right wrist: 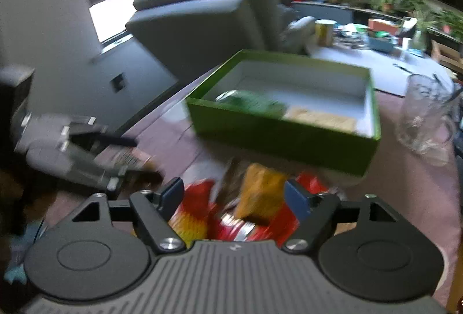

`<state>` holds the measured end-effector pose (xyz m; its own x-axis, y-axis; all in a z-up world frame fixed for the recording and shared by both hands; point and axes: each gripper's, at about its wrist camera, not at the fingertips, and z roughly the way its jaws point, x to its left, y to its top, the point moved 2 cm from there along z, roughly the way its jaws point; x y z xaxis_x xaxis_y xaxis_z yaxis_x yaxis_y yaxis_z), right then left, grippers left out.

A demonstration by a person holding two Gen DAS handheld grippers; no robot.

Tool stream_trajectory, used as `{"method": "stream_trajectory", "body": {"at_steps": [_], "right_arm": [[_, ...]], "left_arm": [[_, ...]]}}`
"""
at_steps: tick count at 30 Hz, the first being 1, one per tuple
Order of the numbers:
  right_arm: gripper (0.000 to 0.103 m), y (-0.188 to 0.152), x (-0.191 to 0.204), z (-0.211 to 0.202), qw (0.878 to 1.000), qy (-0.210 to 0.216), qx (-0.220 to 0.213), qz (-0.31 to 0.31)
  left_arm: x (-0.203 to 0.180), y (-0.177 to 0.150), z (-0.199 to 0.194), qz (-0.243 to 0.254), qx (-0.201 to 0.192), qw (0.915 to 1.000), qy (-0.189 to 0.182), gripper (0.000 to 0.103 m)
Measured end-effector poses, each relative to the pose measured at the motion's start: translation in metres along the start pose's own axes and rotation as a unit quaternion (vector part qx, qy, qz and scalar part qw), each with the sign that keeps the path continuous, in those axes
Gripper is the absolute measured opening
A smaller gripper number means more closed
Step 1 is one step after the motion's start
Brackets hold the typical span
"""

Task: Organize snacks
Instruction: 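Move the right gripper back to the snack pile and grasp yellow packet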

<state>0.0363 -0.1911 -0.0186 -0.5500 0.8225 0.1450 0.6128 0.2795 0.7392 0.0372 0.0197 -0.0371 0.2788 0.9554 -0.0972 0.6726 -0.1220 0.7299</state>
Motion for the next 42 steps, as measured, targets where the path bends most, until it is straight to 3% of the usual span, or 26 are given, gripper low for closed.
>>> {"method": "stream_trajectory", "body": {"at_steps": [15,21,26,28,34,39,42], "right_arm": [[0.072,-0.035,0.053,0.002,0.992,0.021,0.045,-0.112],[0.072,-0.043,0.053,0.009,0.986,-0.036,0.062,-0.151],[0.072,-0.037,0.025,0.007,0.983,-0.123,0.035,-0.129],[0.071,-0.036,0.015,0.007,0.985,-0.135,0.032,-0.104],[0.071,-0.027,0.005,-0.005,0.998,-0.062,0.010,-0.016],[0.070,-0.022,0.001,0.002,0.998,0.018,0.034,0.053],[0.070,-0.021,0.005,0.011,0.996,0.025,0.052,0.066]], "left_arm": [[0.004,-0.006,-0.009,-0.012,-0.011,0.9999,-0.001,0.077],[0.005,-0.008,-0.011,-0.013,-0.013,0.9998,-0.004,0.077],[0.004,-0.009,-0.009,-0.009,-0.009,0.9998,-0.015,0.077],[0.003,-0.009,-0.007,-0.007,-0.005,0.9998,-0.017,0.077],[0.000,-0.013,-0.005,0.002,0.003,0.9996,-0.029,0.077],[-0.004,-0.026,-0.007,0.020,0.021,0.9969,-0.073,0.076],[-0.005,-0.033,0.001,0.029,0.038,0.9957,-0.079,0.076]]}}
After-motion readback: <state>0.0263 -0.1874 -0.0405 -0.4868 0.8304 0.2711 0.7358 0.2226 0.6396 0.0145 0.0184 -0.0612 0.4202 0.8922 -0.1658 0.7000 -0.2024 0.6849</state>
